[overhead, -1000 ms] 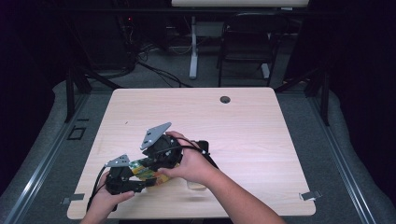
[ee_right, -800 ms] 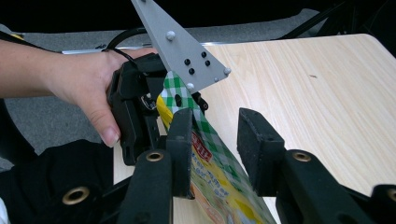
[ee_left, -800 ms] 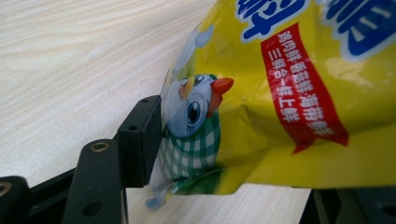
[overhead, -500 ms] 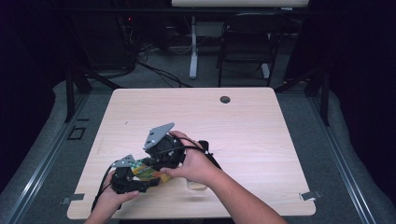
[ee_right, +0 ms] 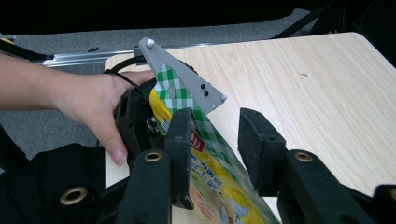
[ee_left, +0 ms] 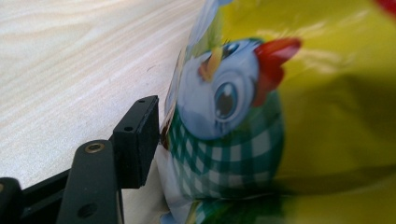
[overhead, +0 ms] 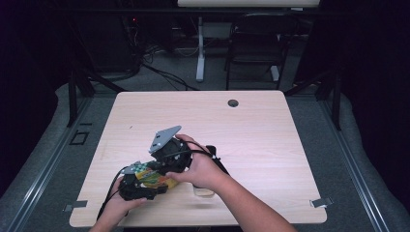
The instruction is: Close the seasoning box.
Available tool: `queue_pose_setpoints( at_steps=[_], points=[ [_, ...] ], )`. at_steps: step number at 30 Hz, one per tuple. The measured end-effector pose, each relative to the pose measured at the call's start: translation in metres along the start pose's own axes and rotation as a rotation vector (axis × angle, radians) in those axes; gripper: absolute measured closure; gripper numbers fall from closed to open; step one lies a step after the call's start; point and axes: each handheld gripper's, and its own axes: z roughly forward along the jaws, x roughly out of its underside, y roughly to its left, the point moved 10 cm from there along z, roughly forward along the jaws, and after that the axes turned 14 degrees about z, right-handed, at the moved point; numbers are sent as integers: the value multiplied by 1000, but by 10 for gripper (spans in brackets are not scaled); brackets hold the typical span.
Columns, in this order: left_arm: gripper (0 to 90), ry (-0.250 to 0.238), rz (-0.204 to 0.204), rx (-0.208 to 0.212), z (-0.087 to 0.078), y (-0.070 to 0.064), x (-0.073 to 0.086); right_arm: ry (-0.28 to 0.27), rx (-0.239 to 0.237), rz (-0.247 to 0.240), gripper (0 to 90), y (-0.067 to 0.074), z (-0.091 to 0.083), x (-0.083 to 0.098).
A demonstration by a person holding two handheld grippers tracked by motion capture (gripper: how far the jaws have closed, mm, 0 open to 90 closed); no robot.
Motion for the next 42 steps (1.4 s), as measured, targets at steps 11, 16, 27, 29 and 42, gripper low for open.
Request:
queue_pose_setpoints(
  at_steps=[11, 16, 27, 29, 42],
  points=[
    [394, 5, -1, -9, 5, 4, 6, -13, -3, 21, 647, -3, 3, 0],
    [394, 8, -18, -11, 10, 5, 9, -13, -2, 24, 646, -4, 4, -1],
    [386, -2, -28, 13, 13, 6, 13, -13, -1, 27, 639, -6, 6, -3],
    [383, -7, -28, 11, 13, 6, 13, -17, -2, 30, 638, -6, 7, -4],
    [427, -15, 18, -5, 16, 4, 13, -36, -7, 29, 624, -2, 3, -7]
  ],
)
